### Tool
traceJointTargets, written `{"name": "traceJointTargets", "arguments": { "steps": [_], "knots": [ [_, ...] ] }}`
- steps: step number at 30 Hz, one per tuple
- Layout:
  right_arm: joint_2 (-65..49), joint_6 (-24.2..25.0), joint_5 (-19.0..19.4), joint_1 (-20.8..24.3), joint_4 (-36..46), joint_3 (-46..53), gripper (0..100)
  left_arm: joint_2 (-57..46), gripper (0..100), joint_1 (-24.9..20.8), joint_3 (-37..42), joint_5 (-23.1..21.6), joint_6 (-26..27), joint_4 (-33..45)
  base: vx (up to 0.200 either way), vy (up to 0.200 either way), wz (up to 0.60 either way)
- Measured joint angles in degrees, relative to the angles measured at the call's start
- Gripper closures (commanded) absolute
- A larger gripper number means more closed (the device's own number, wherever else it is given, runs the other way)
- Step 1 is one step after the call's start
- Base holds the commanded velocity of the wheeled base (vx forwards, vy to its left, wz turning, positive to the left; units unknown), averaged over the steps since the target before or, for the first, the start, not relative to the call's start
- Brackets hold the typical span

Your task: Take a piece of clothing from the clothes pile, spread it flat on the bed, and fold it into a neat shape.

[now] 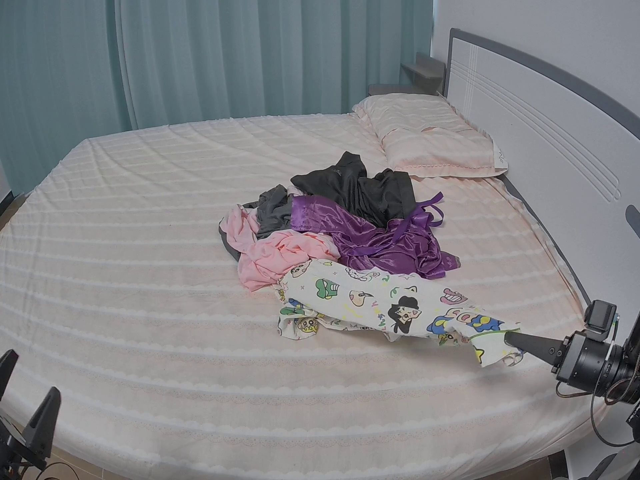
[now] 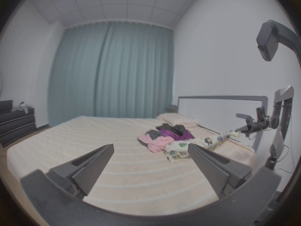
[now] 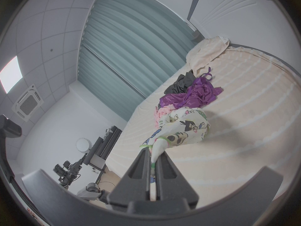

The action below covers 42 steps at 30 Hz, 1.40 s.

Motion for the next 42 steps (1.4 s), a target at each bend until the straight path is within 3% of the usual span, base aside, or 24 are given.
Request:
{"name": "traceJointTargets", "arguments": {
  "steps": [3, 6, 12, 18, 27, 35, 42],
  "knots": [
    [-1.8, 0.4, 2.2, -2.3, 0.3, -0.6, 100, 6.9, 0, -1.3, -1.2, -4.7, 1.6, -0.4, 0.0, 0.0, 0.0],
    [-3.0, 0.7, 3.4, -3.9, 0.5, -1.7, 100, 14.9, 0, -3.8, -1.8, -6.6, 4.0, -1.8, 0.0, 0.0, 0.0],
    [-3.0, 1.0, 4.4, -5.6, 0.6, -4.3, 100, 30.8, 0, -9.2, -2.1, -7.4, 6.7, -8.5, 0.0, 0.0, 0.0],
    [-1.7, 1.2, 4.9, -6.7, 0.7, -8.4, 100, 47.9, 0, -15.2, -2.0, -5.3, 8.0, -19.5, 0.0, 0.0, 0.0],
    [-0.2, 1.5, 5.1, -7.1, 1.1, -15.3, 100, 73.7, 0, -23.7, -2.2, 3.0, 6.2, -43.8, 0.0, 0.0, 0.0],
    [0.4, 2.0, 3.0, -3.5, 2.0, -23.4, 100, 96.9, 0, -31.8, -6.2, 13.8, 2.2, -67.2, 0.0, 0.0, 0.0],
    [1.0, 2.3, 1.5, 0.9, 4.8, -31.6, 100, 111.1, 0, -36.7, -15.8, 21.5, 0.1, -75.3, 0.0, 0.0, 0.0]
  ]
}}
